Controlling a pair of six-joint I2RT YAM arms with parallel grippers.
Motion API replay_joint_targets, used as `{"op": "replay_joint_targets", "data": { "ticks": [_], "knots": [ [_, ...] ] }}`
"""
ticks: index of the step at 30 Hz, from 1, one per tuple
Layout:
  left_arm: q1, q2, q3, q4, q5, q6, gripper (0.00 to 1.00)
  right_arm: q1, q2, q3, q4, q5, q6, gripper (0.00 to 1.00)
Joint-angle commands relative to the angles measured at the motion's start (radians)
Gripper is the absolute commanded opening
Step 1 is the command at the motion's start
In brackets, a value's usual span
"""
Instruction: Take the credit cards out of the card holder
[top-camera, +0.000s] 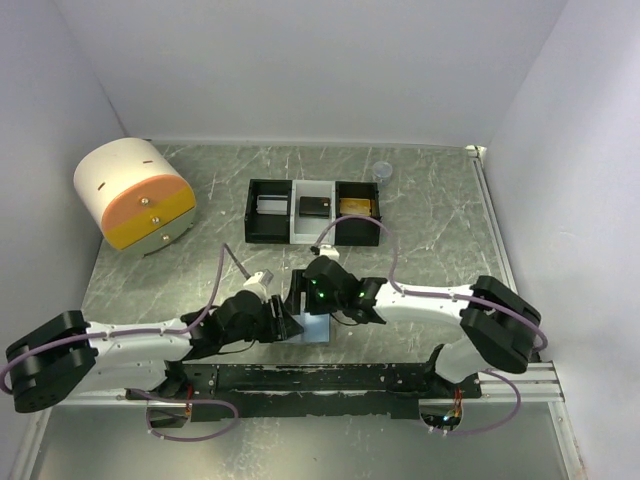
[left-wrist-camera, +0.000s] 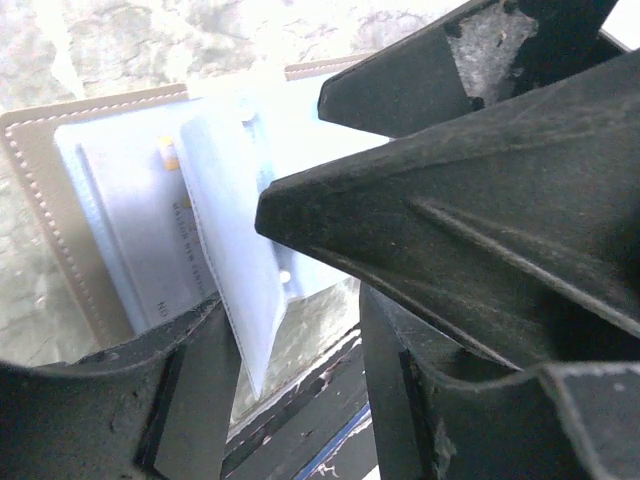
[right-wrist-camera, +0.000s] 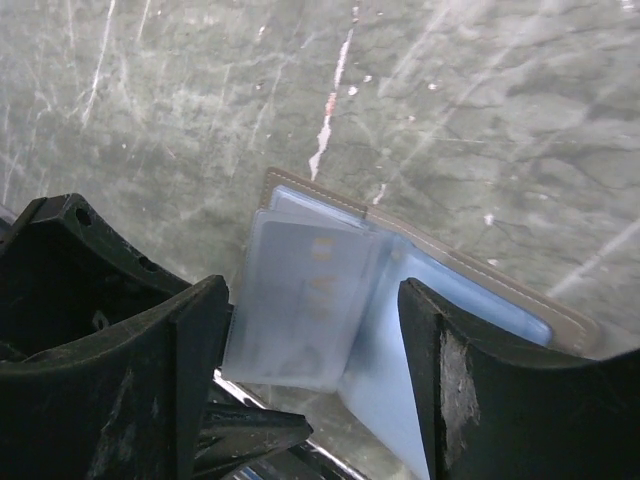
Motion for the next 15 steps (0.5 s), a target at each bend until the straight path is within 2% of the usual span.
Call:
{"op": "replay_joint_targets", "data": {
  "ticks": [1, 9, 15],
  "knots": [
    [-0.002, 0.05, 0.066, 0.124, 0.046, 0.031, 0.6, -0.001, -0.078, 0.016, -0.118, 0.096, 0.003, 0.7],
    [-0.003, 0.189, 0.138, 0.211, 0.13, 0.06, 0.64, -0.082, -0.253, -0.066, -0.198, 0.169, 0.002, 0.71],
    [-0.005, 0.222, 0.187, 0.147, 0.128, 0.081, 0.66, -0.095, -0.328, -0.105, -0.167, 0.12, -0.014, 0.7]
  ]
}}
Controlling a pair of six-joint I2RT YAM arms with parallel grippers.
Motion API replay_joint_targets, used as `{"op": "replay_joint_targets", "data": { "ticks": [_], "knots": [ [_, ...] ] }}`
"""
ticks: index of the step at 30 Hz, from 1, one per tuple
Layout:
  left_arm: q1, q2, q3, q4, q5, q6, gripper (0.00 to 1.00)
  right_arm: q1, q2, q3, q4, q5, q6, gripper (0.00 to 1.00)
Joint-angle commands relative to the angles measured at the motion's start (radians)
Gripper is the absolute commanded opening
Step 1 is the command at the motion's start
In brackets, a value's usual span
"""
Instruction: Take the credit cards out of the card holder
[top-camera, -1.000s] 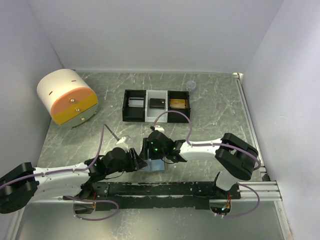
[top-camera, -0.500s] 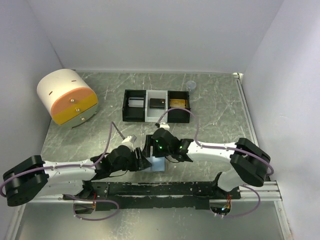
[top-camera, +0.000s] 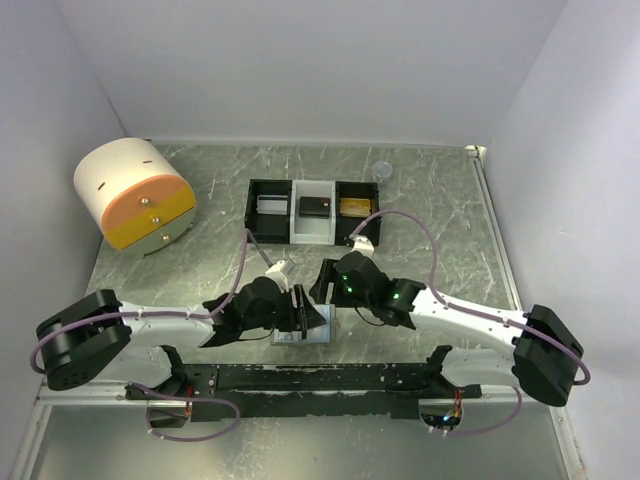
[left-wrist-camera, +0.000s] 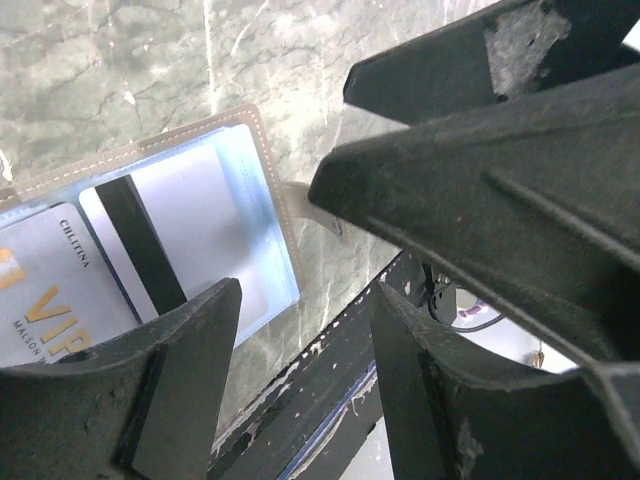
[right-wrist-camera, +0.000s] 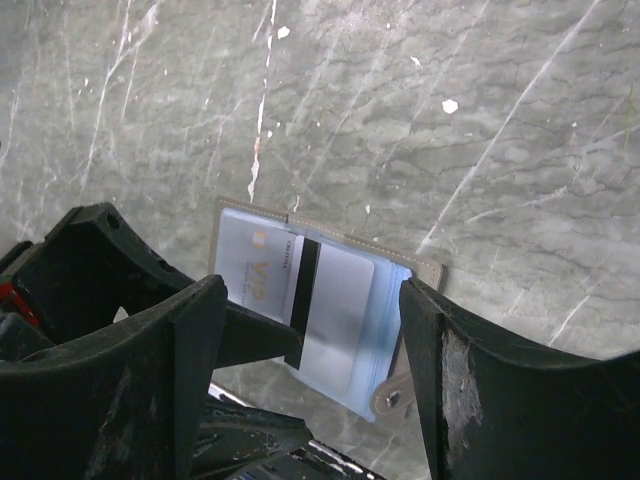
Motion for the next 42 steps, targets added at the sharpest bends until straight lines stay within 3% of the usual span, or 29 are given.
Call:
{"op": "replay_joint_targets", "data": {
  "ticks": [1, 12, 19, 29, 38, 42],
  "knots": [
    [-0.004, -0.014, 0.039, -0.02, 0.018, 0.039, 0.67, -0.006, -0.039, -0.029, 0.02, -0.027, -0.012, 0.69],
    [-0.004, -0.255, 0.032, -0.326, -0.122, 0.029, 0.67, -0.007, 0.007, -0.091, 0.201, -0.214, -0.012, 0.51],
    [-0.004, -0.359, 0.011, -0.44, -0.207, 0.001, 0.72, -0.006, 0.043, -0.088, 0.248, -0.261, -0.037, 0.53],
    [-0.004, -0.292, 0.114, -0.594, -0.2, -0.009, 0.76, -0.005, 0.099, -0.075, 0.26, -0.347, -0.041, 0.56],
    [-0.004, -0.345, 0.116, -0.571, -0.18, -0.042, 0.77, -0.005, 0.072, -0.049, 0.159, -0.372, -0.067, 0.56],
    [-0.004, -0.327, 0.137, -0.587, -0.182, -0.012, 0.77, -0.005, 0.041, -0.08, 0.185, -0.336, -0.05, 0.51]
  ]
}}
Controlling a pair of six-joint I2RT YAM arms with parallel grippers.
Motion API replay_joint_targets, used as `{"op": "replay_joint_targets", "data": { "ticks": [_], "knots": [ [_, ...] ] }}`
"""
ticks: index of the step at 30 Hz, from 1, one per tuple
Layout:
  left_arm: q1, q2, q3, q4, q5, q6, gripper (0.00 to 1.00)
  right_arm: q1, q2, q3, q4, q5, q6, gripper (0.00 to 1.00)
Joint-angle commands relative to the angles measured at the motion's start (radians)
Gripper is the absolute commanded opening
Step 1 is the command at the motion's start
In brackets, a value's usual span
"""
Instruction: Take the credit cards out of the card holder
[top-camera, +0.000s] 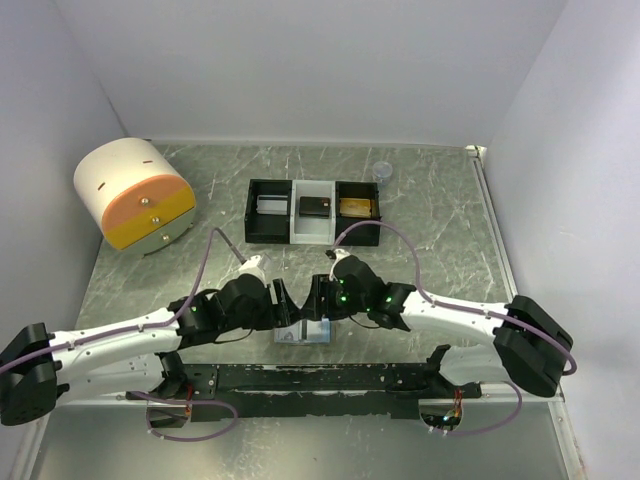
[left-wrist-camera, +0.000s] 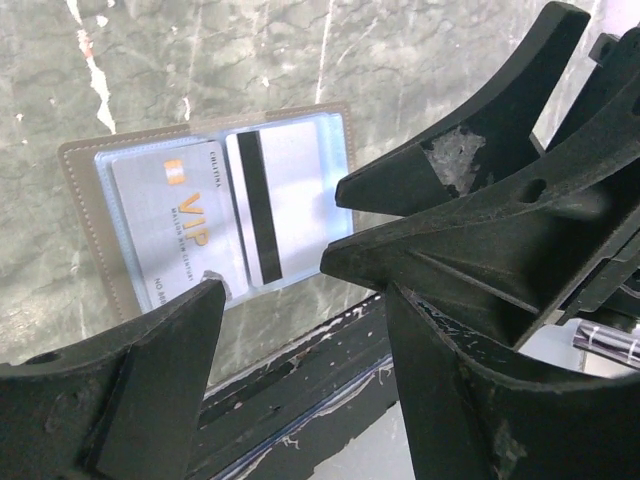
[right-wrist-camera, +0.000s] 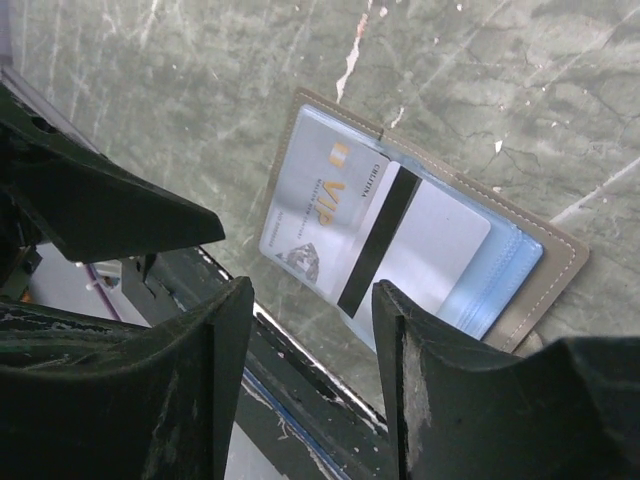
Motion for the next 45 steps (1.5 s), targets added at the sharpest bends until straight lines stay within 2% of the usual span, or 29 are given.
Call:
{"op": "replay_joint_targets", "data": {
  "ticks": [1, 4, 9, 12, 18, 26, 30, 36, 39, 41, 45],
  "knots": [
    [-0.004, 0.015, 0.048, -0.02, -0.006, 0.015, 0.77, 0.0, -0.042, -0.003, 0.0, 0.022, 0.012, 0.5],
    [-0.004, 0.034, 0.052, -0.012, 0.001, 0.033, 0.76, 0.0, -0.03, -0.002, 0.0, 0.038, 0.035, 0.47],
    [-0.004, 0.037, 0.029, 0.006, -0.012, 0.045, 0.74, 0.002, -0.022, -0.036, -0.004, 0.114, 0.1, 0.36],
    [-0.004, 0.036, -0.007, 0.075, 0.004, 0.061, 0.73, 0.001, -0.016, -0.072, 0.034, 0.146, 0.122, 0.31],
    [-0.004, 0.095, -0.052, 0.22, 0.074, 0.078, 0.7, 0.008, 0.062, -0.066, -0.017, 0.24, 0.169, 0.2],
    [-0.001, 0.158, 0.004, 0.218, 0.08, 0.13, 0.7, 0.017, 0.006, -0.106, -0.071, 0.304, 0.256, 0.19],
    [0.02, 0.203, 0.041, 0.194, 0.15, 0.139, 0.7, 0.014, -0.005, -0.087, -0.103, 0.307, 0.26, 0.2],
    [0.028, 0.266, 0.082, 0.195, 0.151, 0.165, 0.68, 0.015, -0.086, -0.042, -0.085, 0.293, 0.151, 0.21],
    [0.028, 0.245, 0.027, 0.243, 0.103, 0.158, 0.67, 0.015, -0.096, -0.045, -0.089, 0.295, 0.118, 0.22],
    [0.042, 0.229, -0.006, 0.295, 0.099, 0.157, 0.69, 0.015, -0.09, -0.063, -0.058, 0.265, 0.114, 0.22],
    [0.057, 0.242, 0.023, 0.249, 0.109, 0.144, 0.68, 0.02, -0.057, -0.141, 0.086, 0.19, 0.149, 0.22]
  ]
}}
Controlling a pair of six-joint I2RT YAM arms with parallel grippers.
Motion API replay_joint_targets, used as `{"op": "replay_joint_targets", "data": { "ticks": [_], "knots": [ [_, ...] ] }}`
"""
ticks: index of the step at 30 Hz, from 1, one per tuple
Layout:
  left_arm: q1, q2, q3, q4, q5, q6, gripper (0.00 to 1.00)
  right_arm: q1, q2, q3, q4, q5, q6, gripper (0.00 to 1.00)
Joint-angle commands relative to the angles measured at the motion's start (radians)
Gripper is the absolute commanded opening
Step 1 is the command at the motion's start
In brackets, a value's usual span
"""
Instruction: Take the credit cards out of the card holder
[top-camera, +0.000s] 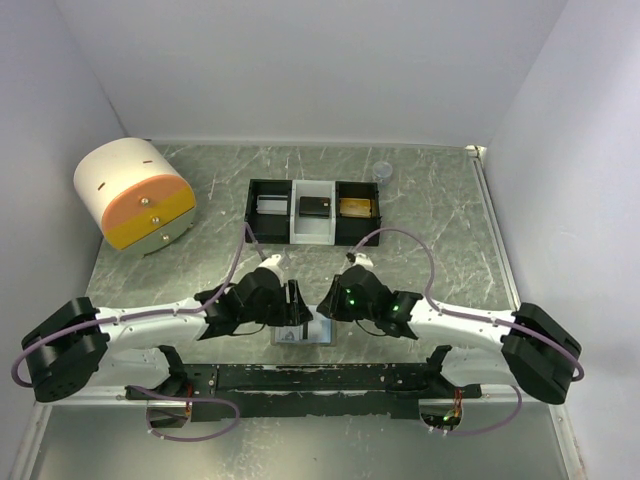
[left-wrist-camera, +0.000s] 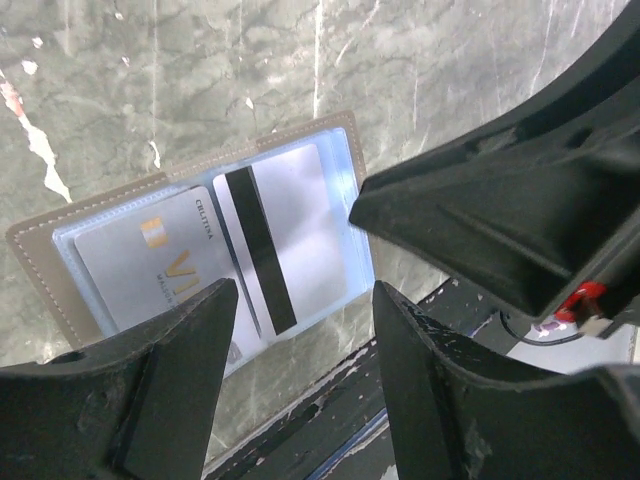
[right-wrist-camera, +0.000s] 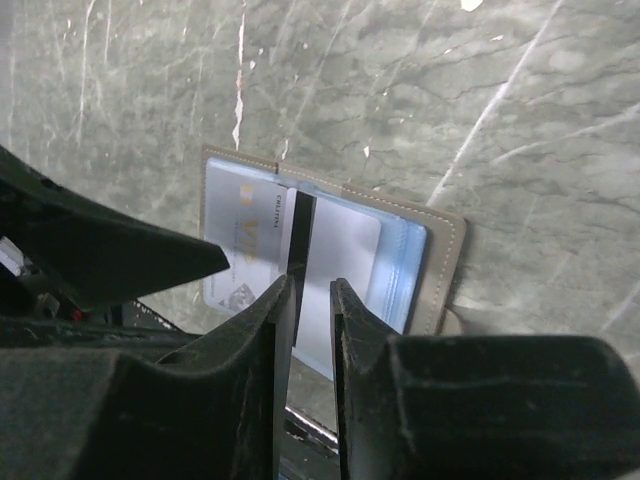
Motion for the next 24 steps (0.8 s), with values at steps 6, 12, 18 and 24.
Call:
{"op": "replay_joint_targets", "data": {
  "ticks": [6, 12, 18, 24],
  "knots": [
    [0.018, 0.031, -0.008, 0.05, -0.012, 0.0, 0.68, 0.01, 0.113, -0.129, 0.206, -0.052, 0.028, 0.22],
    [0.023, 0.074, -0.038, 0.098, 0.035, -0.002, 0.67, 0.028, 0.129, -0.079, 0.036, 0.066, 0.063, 0.21],
    [0.023, 0.053, -0.12, 0.156, 0.042, -0.053, 0.67, 0.029, 0.066, -0.194, 0.132, 0.055, 0.12, 0.21],
    [0.024, 0.115, -0.187, 0.388, 0.141, -0.121, 0.52, 0.028, 0.054, -0.262, 0.222, -0.01, 0.142, 0.21]
  ]
}}
